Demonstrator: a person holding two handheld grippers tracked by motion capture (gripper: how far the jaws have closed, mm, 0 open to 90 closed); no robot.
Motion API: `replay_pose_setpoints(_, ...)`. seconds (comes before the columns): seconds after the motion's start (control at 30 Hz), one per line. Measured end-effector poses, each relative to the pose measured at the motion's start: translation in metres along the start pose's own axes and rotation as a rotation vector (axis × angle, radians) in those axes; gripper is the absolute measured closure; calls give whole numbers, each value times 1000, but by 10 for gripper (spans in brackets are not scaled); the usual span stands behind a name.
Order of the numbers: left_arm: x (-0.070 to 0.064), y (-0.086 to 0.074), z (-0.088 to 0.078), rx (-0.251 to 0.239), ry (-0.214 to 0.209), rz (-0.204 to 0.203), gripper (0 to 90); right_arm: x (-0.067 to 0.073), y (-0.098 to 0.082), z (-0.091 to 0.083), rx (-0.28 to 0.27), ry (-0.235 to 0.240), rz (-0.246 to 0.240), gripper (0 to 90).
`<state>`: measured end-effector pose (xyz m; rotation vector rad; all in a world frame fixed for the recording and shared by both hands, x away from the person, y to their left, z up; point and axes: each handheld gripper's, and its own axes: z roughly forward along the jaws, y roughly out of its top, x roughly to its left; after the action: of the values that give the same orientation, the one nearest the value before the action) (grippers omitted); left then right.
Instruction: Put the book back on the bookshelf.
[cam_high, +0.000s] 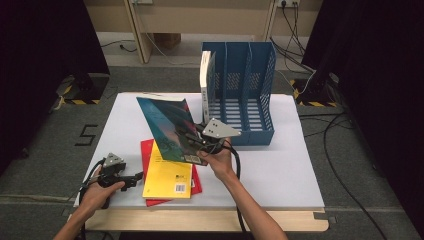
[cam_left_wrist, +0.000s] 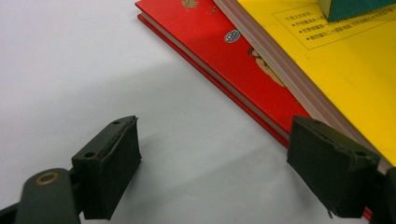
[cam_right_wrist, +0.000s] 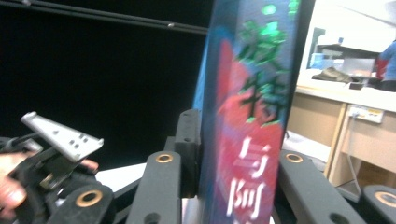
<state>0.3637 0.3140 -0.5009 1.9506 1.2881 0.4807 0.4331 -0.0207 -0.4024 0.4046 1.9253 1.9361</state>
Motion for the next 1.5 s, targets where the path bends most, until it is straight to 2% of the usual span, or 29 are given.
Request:
replay_pose_setpoints(0.2,0,0,0,2,-2,2,165,0,-6,-11,42,-4,11,745)
replay_pose_setpoints(0.33,0,0,-1,-2,-5,-3,166,-2,-11,-22,34,3,32,745)
replay_pose_setpoints(0.53,0,-1,0,-1,-5,-2,166,6,-17,-40,46,18,31,748)
replay_pose_setpoints(0.6,0,-1,0,0,-1,-2,166,8,-18,-46,45,24,51,748)
replay_pose_setpoints(0.7,0,-1,0,1,-2,0,166,11,-19,-52,52,30,36,748)
replay_pose_setpoints(0.77,0,-1,0,2,0,-2,166,14,-19,-54,59,37,46,747)
replay_pose_setpoints(0.9,0,-1,0,1,-1,-2,166,15,-18,-56,72,45,40,747)
replay_pose_setpoints(1.13,0,0,1,5,1,1,163,12,-18,-56,71,41,65,746)
replay_pose_setpoints(1.3,0,-1,1,3,5,6,165,12,-18,-56,74,48,62,743)
replay_pose_setpoints(1.5,-5,-2,2,9,33,52,157,10,-16,-53,72,42,86,732)
